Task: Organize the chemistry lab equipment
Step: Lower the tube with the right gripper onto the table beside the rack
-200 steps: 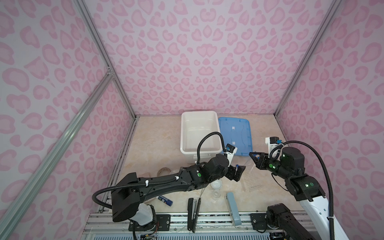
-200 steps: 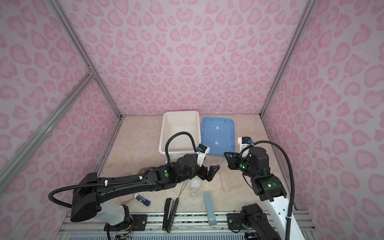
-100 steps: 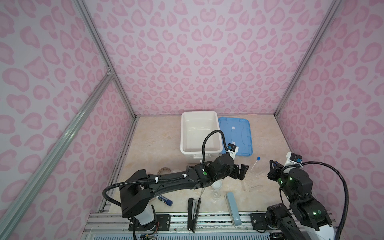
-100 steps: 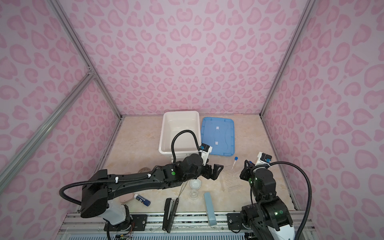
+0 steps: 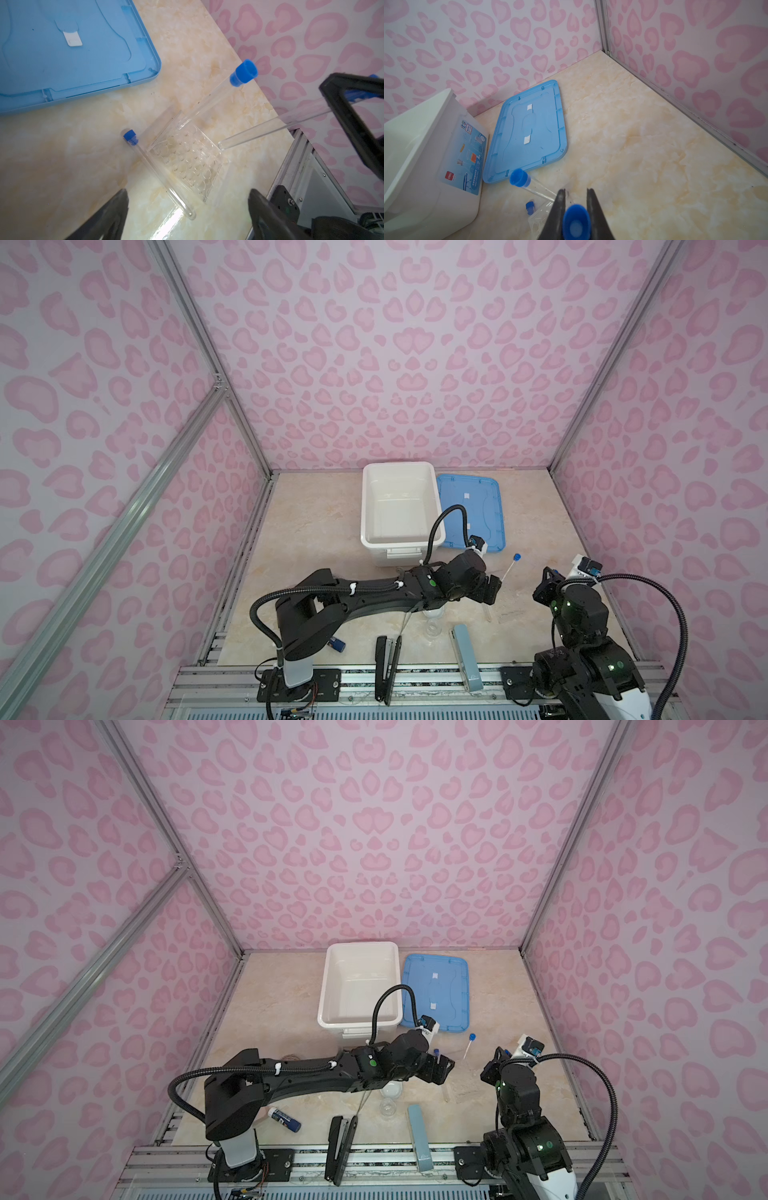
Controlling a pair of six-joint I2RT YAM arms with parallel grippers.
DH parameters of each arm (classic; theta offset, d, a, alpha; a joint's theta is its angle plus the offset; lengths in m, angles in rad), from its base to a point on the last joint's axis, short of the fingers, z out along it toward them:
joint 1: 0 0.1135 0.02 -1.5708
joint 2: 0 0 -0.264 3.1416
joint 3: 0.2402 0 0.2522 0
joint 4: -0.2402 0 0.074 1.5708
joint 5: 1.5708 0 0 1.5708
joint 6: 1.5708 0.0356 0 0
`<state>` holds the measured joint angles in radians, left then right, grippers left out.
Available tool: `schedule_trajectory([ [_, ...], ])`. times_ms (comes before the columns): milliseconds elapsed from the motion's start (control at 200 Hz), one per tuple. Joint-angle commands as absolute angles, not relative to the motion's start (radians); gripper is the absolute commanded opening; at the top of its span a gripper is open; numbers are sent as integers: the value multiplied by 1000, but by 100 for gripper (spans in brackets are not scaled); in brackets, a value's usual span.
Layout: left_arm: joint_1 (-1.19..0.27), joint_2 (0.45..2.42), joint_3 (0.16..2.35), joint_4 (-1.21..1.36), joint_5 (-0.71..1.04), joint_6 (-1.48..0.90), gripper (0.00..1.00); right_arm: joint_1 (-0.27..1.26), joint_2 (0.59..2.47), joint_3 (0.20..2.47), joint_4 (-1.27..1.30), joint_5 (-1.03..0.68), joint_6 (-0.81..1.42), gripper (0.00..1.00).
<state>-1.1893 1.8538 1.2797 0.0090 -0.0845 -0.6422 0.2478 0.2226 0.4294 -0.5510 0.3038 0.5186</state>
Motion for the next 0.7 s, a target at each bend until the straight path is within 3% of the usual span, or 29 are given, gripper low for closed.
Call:
schedule_trajectory([
  [0,-1190,1877,1274,32,-49,-657,89,259,216,396,-468,330,475,12],
  [240,-1190,1914,1273,48,-18,-679,86,275,132,296,-375,325,448,12],
  [695,-1165,1995,1321,11,31,-714,82,343,231,257,-291,376,435,11],
])
